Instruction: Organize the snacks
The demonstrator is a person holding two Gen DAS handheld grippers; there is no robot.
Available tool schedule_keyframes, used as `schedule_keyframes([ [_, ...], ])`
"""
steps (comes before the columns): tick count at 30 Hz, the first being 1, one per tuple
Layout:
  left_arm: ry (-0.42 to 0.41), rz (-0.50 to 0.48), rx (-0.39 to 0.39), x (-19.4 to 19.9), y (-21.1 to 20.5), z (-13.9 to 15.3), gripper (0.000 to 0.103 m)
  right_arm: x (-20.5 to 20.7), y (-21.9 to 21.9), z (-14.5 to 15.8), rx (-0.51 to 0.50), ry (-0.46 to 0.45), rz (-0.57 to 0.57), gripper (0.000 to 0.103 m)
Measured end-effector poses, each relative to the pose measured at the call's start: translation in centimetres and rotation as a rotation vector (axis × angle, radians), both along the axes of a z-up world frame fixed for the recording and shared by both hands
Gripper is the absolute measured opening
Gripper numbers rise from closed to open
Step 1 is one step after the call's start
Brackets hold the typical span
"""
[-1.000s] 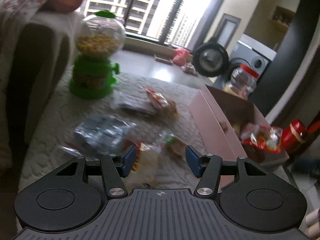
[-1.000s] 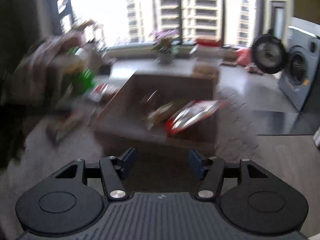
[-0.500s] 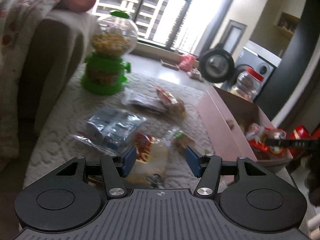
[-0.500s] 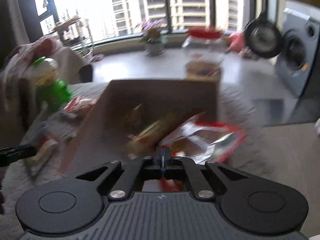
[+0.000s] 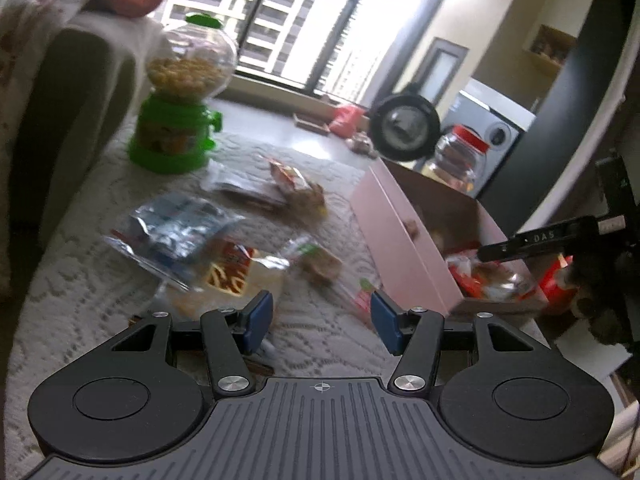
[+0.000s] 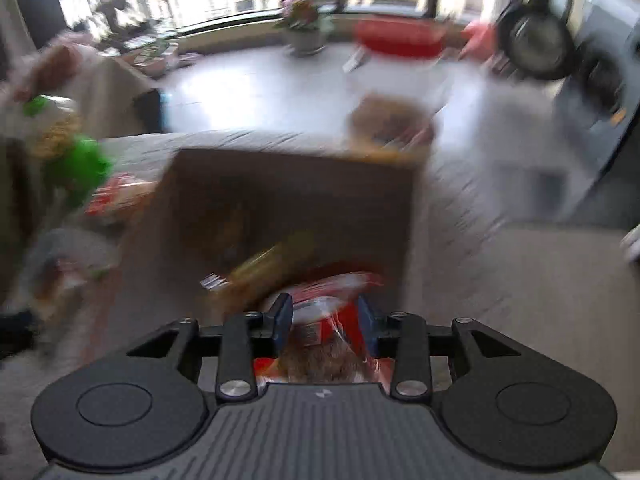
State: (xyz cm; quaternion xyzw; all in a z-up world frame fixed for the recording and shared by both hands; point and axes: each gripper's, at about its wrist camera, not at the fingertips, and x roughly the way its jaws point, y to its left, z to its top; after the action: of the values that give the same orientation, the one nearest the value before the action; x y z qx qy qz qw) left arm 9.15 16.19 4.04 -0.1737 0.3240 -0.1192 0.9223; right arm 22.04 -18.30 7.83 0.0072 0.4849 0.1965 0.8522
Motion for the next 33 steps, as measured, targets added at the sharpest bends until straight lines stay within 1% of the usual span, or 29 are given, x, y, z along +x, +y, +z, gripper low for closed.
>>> schedule_keyframes([
  [2,0.003,0.001,-0.002,0.0,0.0,-0.2,0.06,-0.2,0.6,-0.3,0.04,0.018,0.007,0.036],
  [4,0.002,0.019,-0.006,-0.1,0.3,-0.3,0.06,-0.3,1.4,-0.1,0.048,0.011,0.015,0.036],
  [6,-0.005,0.047,-0.002,-0.3,1.0,-0.3,0.06,-1.5,3.5,1.3,-0.005,-0.107,0.018,0.036],
  [7,-0.008,0.069,0.003,-0.5,1.5,-0.3,0.06,-2.2,4.5,1.9,-0.022,-0.158,0.04,0.036],
  [8,-0.009,0.09,0.007,-0.6,1.8,-0.4,0.06,-3.0,6.0,2.7,-0.013,-0.195,0.086,0.037],
  [9,-0.008,0.115,0.01,-0.7,2.3,-0.4,0.06,-3.3,7.1,3.2,0.006,-0.198,0.12,0.038],
  [11,-0.005,0.145,0.0,-0.7,3.2,-0.4,0.06,-4.0,10.6,3.8,0.03,-0.172,0.213,0.047],
  [13,-0.003,0.165,-0.01,-0.9,3.9,-0.5,0.06,-4.1,14.1,3.3,0.002,-0.149,0.287,0.052],
  [14,-0.002,0.169,-0.011,-1.1,4.2,-0.5,0.06,-4.1,16.0,2.6,-0.024,-0.13,0.315,0.052],
  [16,0.001,0.169,-0.012,-1.6,4.7,-0.6,0.06,-3.3,18.9,1.0,-0.069,-0.09,0.329,0.052],
  [18,0.003,0.166,-0.018,-2.4,5.3,-0.7,0.06,-2.4,21.2,-0.8,-0.111,-0.071,0.306,0.051],
  [19,0.002,0.166,-0.024,-2.9,5.5,-0.7,0.06,-2.0,22.0,-1.5,-0.133,-0.074,0.291,0.049],
  [20,-0.001,0.167,-0.03,-3.3,5.8,-0.7,0.06,-1.9,22.5,-1.9,-0.15,-0.082,0.286,0.042],
  [21,-0.004,0.169,-0.039,-3.8,6.2,-0.7,0.06,-1.4,23.3,-2.4,-0.167,-0.088,0.286,0.039],
  [22,-0.007,0.17,-0.05,-4.3,6.5,-0.8,0.06,-1.2,23.8,-2.8,-0.192,-0.092,0.283,0.038],
  [24,-0.008,0.17,-0.071,-4.8,7.2,-1.0,0.06,-1.4,23.7,-2.8,-0.195,-0.088,0.28,0.038],
  [25,-0.009,0.175,-0.079,-4.9,7.4,-1.1,0.06,-1.6,23.5,-2.8,-0.186,-0.072,0.285,0.034],
  [26,-0.011,0.183,-0.086,-5.0,7.8,-1.3,0.06,-2.1,23.4,-2.6,-0.166,-0.045,0.294,0.032],
  [28,-0.01,0.2,-0.105,-5.0,8.3,-1.6,0.06,-3.6,22.3,-2.3,-0.124,0.003,0.32,0.031],
  [30,-0.003,0.213,-0.122,-4.7,8.6,-1.9,0.06,-5.5,21.4,-1.9,-0.094,0.022,0.34,0.031],
  [33,0.006,0.202,-0.125,-4.6,8.2,-2.0,0.06,-8.6,19.6,-1.8,-0.042,0.049,0.358,0.032],
])
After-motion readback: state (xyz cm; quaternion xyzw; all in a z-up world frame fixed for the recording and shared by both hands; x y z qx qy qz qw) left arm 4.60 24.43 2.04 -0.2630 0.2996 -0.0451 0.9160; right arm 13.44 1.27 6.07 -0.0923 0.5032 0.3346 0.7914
